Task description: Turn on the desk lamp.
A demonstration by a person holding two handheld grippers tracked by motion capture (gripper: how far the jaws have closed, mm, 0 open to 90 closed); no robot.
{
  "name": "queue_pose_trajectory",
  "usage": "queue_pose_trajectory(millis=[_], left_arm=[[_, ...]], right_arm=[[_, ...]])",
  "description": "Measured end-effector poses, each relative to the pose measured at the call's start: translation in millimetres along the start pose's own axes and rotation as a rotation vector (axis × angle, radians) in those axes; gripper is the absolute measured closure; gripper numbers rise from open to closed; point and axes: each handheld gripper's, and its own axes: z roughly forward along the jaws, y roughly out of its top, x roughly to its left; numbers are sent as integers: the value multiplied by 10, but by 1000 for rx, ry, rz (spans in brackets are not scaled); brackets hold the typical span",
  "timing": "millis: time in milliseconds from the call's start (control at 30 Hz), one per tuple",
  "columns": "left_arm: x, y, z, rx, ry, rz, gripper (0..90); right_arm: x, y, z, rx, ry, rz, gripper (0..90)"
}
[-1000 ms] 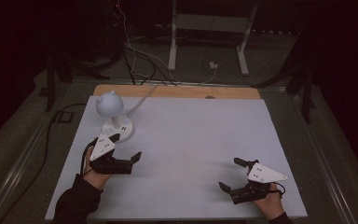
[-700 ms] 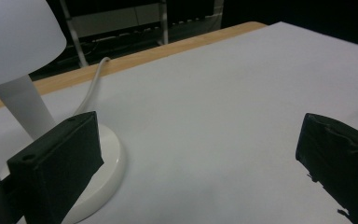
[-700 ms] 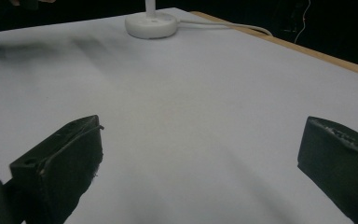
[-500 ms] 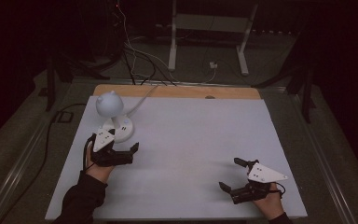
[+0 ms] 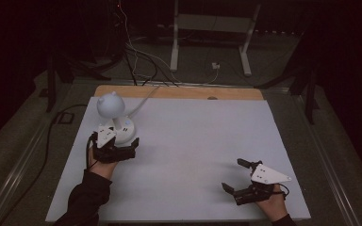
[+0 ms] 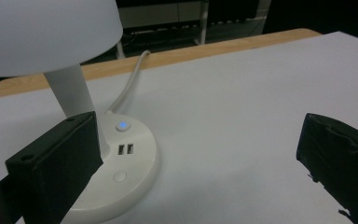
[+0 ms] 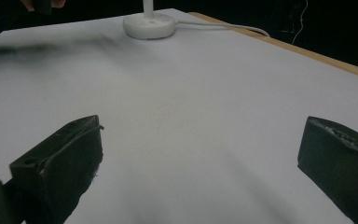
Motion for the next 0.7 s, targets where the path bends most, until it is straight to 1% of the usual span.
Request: queue_pose_trajectory(millis=[33, 100, 167, 200, 233, 300, 333, 433, 500, 567, 600, 633, 700], left_arm=[[-11, -2, 13, 7, 21, 2, 4], [-18, -4, 40, 12, 42, -5, 4], [-16, -6, 67, 11, 66, -23, 4], [-11, -14, 97, 8, 91, -38, 4], [-11, -14, 97, 8, 91, -38, 4], [-7, -24, 134, 12, 117, -48, 4], [-3, -31, 151, 12, 137, -58, 4], [7, -37, 185, 9, 166, -90, 4], [0, -29, 209, 15, 179, -101, 4], [-34, -22, 234, 11, 245, -105, 4], [-42, -19, 244, 8, 251, -114, 4], [-55, -13, 264, 16, 272, -118, 4], [-65, -13, 281, 13, 287, -117, 4]], right_arm=[[5, -3, 1, 2, 1, 3, 0], [7, -4, 4, 3, 1, 0, 0], [6, -4, 9, 5, 4, 2, 0], [7, -7, 11, 5, 4, 2, 0], [7, -7, 11, 5, 4, 2, 0], [10, -7, 11, 7, 5, 0, 0], [9, -6, 12, 7, 5, 0, 0], [7, -8, 9, 5, 5, 2, 0], [3, -7, 8, 4, 6, 4, 0], [1, -7, 8, 4, 6, 6, 0], [0, -8, 6, 3, 7, 7, 0], [2, -8, 4, 4, 7, 6, 0], [2, -8, 3, 3, 7, 4, 0]])
